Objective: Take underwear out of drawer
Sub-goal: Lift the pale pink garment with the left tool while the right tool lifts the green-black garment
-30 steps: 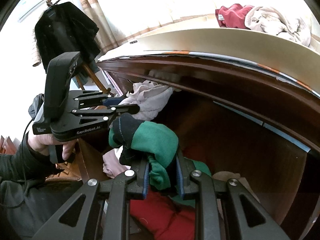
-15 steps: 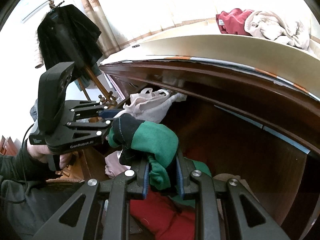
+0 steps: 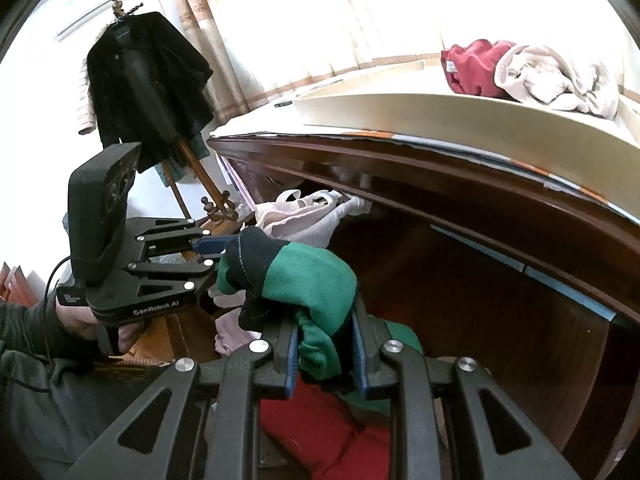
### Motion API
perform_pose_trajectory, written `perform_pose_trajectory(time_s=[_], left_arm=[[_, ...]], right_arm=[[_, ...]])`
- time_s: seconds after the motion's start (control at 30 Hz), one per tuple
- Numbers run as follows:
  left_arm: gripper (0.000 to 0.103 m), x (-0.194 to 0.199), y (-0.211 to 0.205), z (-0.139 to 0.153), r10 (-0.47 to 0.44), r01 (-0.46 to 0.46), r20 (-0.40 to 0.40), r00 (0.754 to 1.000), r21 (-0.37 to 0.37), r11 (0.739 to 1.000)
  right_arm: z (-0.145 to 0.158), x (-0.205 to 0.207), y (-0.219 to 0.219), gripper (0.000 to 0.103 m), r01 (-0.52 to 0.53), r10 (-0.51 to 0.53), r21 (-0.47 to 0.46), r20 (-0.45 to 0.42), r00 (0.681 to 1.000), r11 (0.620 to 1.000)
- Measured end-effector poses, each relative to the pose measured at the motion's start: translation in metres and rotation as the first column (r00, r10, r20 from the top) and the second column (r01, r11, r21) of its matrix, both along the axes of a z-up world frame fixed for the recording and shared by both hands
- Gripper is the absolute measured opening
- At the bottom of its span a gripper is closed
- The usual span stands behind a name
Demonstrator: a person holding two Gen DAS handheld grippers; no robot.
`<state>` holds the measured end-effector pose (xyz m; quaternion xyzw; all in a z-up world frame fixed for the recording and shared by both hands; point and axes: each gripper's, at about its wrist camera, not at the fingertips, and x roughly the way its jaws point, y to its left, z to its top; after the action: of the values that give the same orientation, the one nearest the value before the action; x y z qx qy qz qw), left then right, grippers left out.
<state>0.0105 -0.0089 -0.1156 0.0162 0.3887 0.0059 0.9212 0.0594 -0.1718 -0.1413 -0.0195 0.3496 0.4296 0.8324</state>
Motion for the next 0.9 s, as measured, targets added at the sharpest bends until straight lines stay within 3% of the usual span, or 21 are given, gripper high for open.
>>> perform_pose_trajectory(time_s=[0.9], left_arm=[[0.017, -0.031, -0.007, 0.006, 0.009, -0.006, 0.130, 0.992, -0.028, 1.000]], right_arm=[[0.009, -0.015, -0.014, 0.024, -0.016, 0.011, 0.057, 0.088, 0.996, 0.998]])
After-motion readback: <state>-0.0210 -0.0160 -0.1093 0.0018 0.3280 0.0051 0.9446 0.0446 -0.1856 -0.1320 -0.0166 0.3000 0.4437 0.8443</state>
